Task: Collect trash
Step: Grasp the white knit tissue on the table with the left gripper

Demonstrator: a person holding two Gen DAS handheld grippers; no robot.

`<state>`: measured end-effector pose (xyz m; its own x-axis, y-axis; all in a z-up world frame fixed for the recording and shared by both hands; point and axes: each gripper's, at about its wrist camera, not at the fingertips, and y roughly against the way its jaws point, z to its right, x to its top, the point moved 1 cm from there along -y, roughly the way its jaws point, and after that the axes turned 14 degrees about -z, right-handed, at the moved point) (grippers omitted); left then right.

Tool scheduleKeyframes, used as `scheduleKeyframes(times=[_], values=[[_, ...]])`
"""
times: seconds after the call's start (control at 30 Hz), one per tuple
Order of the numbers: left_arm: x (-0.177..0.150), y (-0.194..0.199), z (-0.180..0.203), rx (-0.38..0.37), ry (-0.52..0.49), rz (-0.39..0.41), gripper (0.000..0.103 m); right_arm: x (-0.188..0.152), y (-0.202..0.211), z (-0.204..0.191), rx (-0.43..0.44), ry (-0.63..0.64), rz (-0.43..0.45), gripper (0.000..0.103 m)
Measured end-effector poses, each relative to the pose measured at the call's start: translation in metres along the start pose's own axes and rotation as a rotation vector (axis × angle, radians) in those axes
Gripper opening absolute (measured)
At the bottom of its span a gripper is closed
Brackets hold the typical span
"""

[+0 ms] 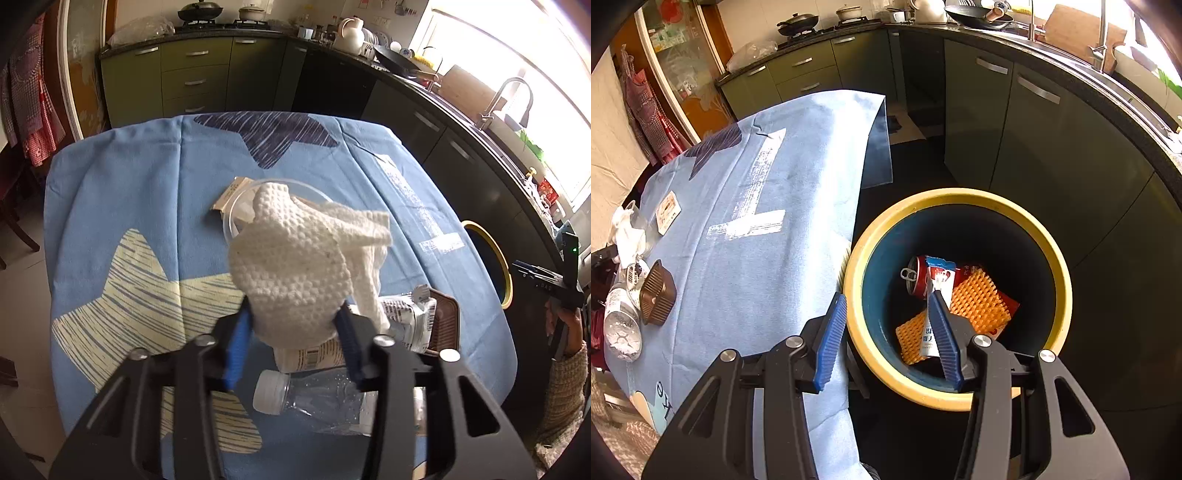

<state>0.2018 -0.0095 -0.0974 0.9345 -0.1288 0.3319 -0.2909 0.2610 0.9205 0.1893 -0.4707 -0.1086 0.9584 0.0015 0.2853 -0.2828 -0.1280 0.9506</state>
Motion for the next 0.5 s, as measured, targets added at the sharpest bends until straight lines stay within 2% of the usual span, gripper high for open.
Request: scheduleKeyframes(times=[0.03,0.07,0.2,0.5], values=[[-0.001,0.001,0.0,-0.004,0.001,0.001,0.02,0.0,0.001,-0.001,0.001,0.002,0.003,0.046],[-0.002,0.004,0.0,-0.014,0.001,0.004,0.013,-0.001,0.002,-0.002,0.002,0.005,0.006,0.046],[-0.003,0.022,0.005,-0.022,-0.023,0.034,0.009,-0.001,0.005,-0.004,0.002,0.012,0.015,0.046],[0.009,0.082,0.037,-0.057,-0.133,0.127,0.008,-0.007,0.009,0.002,0.01,-0.003,0.031,0.046]])
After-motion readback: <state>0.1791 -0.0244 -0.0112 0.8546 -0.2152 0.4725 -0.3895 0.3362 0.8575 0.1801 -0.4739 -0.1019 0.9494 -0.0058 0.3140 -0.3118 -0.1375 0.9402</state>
